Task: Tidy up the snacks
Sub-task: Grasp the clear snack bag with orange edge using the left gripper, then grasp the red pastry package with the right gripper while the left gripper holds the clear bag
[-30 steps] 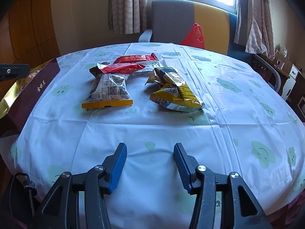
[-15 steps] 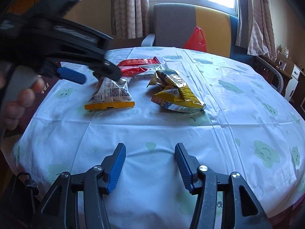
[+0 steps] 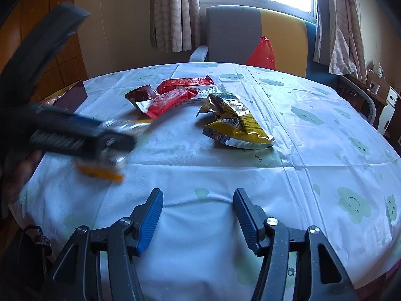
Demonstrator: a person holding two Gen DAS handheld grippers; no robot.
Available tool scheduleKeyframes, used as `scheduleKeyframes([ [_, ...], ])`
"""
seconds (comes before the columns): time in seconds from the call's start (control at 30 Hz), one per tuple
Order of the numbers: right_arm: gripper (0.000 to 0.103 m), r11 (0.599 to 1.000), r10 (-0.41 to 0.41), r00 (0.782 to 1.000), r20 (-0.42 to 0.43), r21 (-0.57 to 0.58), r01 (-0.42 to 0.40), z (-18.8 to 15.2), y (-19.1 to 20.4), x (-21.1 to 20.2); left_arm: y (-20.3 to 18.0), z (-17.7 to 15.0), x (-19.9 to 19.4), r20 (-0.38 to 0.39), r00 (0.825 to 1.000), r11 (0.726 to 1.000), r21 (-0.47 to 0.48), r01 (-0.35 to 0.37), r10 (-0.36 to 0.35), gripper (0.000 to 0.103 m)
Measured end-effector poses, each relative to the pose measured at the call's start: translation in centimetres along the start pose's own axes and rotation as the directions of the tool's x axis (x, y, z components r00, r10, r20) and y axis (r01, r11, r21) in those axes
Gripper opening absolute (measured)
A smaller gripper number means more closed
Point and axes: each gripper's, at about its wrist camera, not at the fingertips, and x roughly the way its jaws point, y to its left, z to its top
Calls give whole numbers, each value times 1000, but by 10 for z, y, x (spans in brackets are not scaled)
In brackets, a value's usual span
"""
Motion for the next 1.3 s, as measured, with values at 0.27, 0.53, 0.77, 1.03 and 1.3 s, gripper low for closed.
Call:
scheduleKeyframes([
  [0.27,61,1000,-23,999,-24,1,23,3,3,1,15,-44,-15,40,999,1000,-20,-11,12,62],
  [0.53,61,1000,13,990,-138,11,-11,17,-3,4,15,-46,-14,68,998,1000,-19,-10,11,60],
  [0.77,60,991,125,985,-119,71,-117,63,-6,-1,21,-52,-17,106,994,999,-42,15,-11,56],
  [1.03,56,979,183,973,-142,114,-167,111,17,46,22,-56,-17,135,991,998,-58,29,-21,56],
  [1.3,56,983,139,967,-211,149,-109,129,25,107,26,-56,-17,142,989,996,-69,52,-41,56],
])
